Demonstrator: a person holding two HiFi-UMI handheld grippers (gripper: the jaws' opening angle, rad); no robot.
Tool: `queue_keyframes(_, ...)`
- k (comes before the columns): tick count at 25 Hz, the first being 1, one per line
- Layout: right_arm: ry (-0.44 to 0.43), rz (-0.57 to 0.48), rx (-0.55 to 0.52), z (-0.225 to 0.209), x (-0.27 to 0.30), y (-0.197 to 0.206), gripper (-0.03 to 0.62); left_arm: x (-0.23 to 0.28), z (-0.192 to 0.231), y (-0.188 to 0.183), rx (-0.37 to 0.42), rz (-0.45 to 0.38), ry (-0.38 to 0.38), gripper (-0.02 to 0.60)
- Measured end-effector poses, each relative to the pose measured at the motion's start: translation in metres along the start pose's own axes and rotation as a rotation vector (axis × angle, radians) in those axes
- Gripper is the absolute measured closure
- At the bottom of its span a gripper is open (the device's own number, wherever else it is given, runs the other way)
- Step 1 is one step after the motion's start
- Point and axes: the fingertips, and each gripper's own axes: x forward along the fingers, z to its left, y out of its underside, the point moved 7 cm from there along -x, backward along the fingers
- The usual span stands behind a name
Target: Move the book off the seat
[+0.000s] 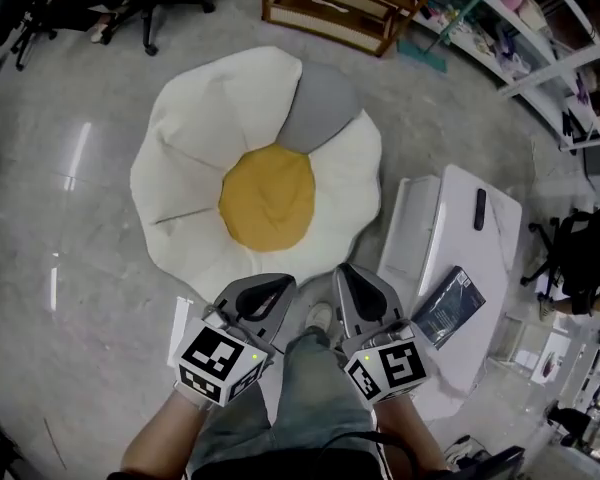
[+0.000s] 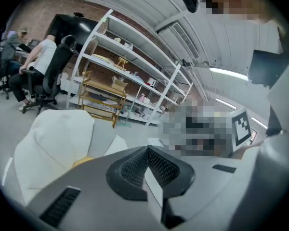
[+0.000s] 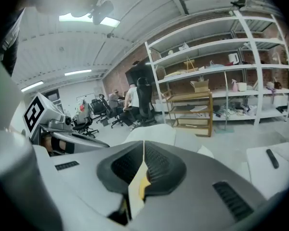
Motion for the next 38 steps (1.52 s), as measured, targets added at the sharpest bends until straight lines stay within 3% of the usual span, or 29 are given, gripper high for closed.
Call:
queue_keyframes(8,-0.098,-0.101,-0.065,0.030,-0.013,-0.087,0.573,-0.066,-0.034,-0.066,-0.026,-0.165,-0.082,0.577)
queue_keyframes(15,-0.182,-0.178,-0.104,0.075,-0.035,-0.158,0.572,-0.137,-0.059,-0.134,0.008,-0.303,-0.158,0.577)
queue_keyframes(22,-0.248,-0.255,-0.129,0.107,-0.064,-0.221,0.574,-0.190,-0.097,-0.192,0.053,-0.409,-0.179,0.577)
queue_keyframes(30,-0.294,-0.364,-0.141,0.120,-0.101,-0.282,0.576,-0.228,-0.138,-0.234,0.154,-0.470,-0.164,0.577)
queue_keyframes(38,-0.343,-0.411,-0.130,0.131,-0.143,-0.327,0.576,-0.262,-0.164,-0.267,0.190,-0.508,-0.150,0.577)
